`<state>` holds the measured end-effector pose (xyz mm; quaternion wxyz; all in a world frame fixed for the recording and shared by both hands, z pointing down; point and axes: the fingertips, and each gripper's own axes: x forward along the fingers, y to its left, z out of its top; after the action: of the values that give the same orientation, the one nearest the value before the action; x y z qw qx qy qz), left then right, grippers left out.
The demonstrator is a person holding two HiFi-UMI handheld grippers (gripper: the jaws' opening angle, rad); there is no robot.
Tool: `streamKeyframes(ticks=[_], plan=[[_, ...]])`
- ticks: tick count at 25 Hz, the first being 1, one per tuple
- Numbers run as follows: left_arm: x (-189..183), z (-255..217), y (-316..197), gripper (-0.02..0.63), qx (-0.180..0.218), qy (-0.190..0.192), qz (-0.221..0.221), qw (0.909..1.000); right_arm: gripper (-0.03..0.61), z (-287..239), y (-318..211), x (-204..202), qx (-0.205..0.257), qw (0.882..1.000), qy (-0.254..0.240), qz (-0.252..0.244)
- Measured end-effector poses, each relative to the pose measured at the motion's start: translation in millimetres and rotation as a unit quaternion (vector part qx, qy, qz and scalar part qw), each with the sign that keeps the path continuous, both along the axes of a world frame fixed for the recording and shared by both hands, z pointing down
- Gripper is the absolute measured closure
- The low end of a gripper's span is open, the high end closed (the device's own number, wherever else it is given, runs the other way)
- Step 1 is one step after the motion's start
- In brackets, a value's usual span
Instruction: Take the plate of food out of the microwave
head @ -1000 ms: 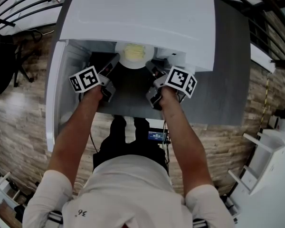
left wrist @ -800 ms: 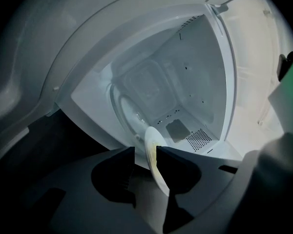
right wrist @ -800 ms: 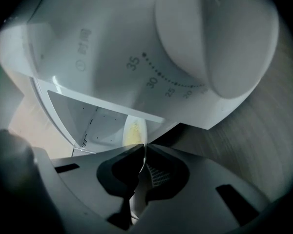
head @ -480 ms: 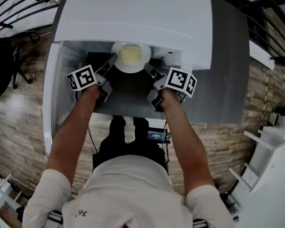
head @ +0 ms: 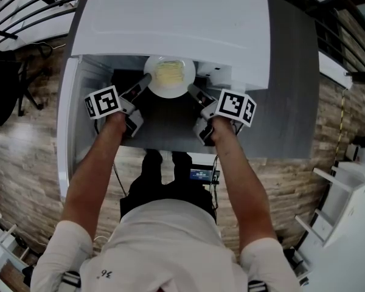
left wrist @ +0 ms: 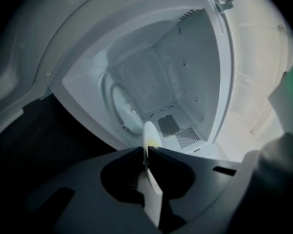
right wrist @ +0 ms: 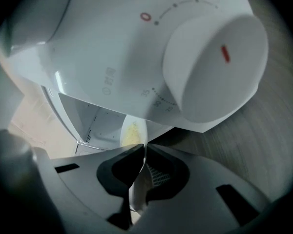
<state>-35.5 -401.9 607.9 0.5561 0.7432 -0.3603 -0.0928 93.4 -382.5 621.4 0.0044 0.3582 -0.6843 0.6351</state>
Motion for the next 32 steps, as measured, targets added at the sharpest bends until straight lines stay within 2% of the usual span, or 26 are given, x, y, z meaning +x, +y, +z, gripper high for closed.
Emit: streamKeyframes(ticks=[3, 6, 9, 14, 17, 21, 22, 24, 26, 29, 32], plan=[[0, -3, 7, 0.581, -0.01, -0.005, 0.001, 0.9999, 0.558, -8, 5, 3, 0.014, 1.0, 0.003, -0.014], [5, -9, 13, 0.581, -0.019, 0.016, 0.0, 0.9997, 0.557, -17, 10, 4, 0.024, 0.999, 0.0, -0.026], [1, -11, 20, 0.581, -0.018, -0.01, 0.008, 0.9998, 0.557, -24, 16, 6, 0.028, 0.999, -0.002, -0.034], [0, -19, 36, 0.581, -0.017, -0.03, 0.017, 0.9993, 0.558, -33, 27, 15, 0.034, 0.999, 0.008, -0.039], [10, -33, 47, 0.583, -0.019, 0.0, 0.021, 0.9996, 0.558, -39, 37, 22, 0.038, 0.998, 0.023, -0.045], [16, -45, 65, 0.584, -0.025, 0.006, 0.03, 0.9992, 0.558, -55, 55, 22, 0.039, 0.998, 0.005, -0.048], [19, -48, 70, 0.583, -0.027, 0.004, 0.034, 0.9991, 0.557, -59, 59, 25, 0.04, 0.998, 0.006, -0.05], [17, -48, 79, 0.583, -0.035, -0.027, 0.042, 0.9982, 0.557, -65, 68, 31, 0.041, 0.998, 0.014, -0.053], [17, -52, 88, 0.584, -0.04, -0.036, 0.048, 0.9974, 0.558, -71, 75, 33, 0.042, 0.997, 0.02, -0.056], [24, -64, 99, 0.583, -0.04, -0.009, 0.055, 0.9977, 0.558, -82, 84, 37, 0.046, 0.997, 0.027, -0.059], [26, -70, 110, 0.583, -0.042, -0.007, 0.057, 0.9975, 0.558, -91, 94, 42, 0.047, 0.996, 0.036, -0.061]])
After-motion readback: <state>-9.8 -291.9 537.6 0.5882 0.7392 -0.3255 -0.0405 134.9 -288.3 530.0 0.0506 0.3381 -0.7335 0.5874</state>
